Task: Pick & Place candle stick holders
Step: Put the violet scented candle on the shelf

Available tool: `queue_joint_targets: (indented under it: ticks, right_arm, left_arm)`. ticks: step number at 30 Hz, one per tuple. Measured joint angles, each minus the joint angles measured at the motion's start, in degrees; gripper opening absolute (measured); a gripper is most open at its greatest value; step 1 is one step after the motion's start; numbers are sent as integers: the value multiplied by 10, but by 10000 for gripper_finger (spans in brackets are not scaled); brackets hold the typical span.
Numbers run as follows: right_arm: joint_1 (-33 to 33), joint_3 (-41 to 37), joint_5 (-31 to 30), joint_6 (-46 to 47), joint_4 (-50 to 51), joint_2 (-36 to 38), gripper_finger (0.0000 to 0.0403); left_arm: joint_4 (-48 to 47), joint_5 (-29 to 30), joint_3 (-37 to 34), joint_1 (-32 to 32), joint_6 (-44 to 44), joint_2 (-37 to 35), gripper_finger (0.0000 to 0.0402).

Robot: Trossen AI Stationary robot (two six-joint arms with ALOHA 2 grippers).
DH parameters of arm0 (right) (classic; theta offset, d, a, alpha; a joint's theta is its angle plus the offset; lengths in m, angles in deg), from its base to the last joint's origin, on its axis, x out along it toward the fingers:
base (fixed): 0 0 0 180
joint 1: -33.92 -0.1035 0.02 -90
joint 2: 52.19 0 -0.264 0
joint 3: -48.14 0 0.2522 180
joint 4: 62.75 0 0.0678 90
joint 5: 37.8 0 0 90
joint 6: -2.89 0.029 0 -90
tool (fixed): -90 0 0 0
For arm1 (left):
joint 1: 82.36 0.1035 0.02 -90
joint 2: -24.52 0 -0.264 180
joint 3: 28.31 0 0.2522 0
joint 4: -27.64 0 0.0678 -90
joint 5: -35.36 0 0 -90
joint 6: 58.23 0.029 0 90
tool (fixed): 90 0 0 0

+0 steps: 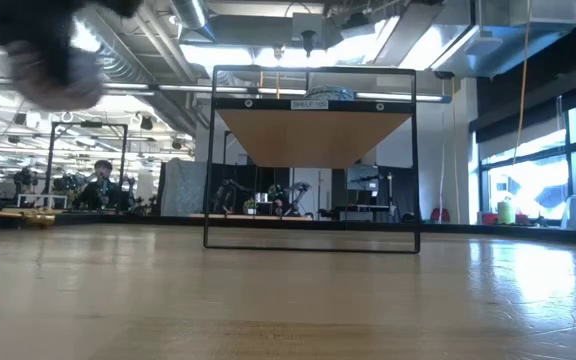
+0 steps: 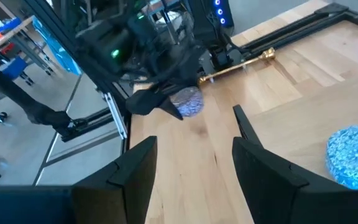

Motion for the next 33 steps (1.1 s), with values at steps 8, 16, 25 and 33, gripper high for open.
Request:
queue_joint_targets:
  ticks: [8, 16, 25, 33]
  right_arm:
    - [-10, 0, 0, -17, 23, 20, 213]
    - [-39, 0, -28, -87, 29, 30, 213]
    - [-38, 0, -154, -152, 38, 35, 213]
    - [-4, 0, -192, -103, 36, 27, 213]
  left_arm:
    - [-2, 7, 64, 132, 182, -18, 292]
    - [-6, 16, 147, 267, 357, -18, 292]
    - [20, -56, 190, 393, 556, 0, 292]
    - [38, -133, 190, 446, 741, 47, 292]
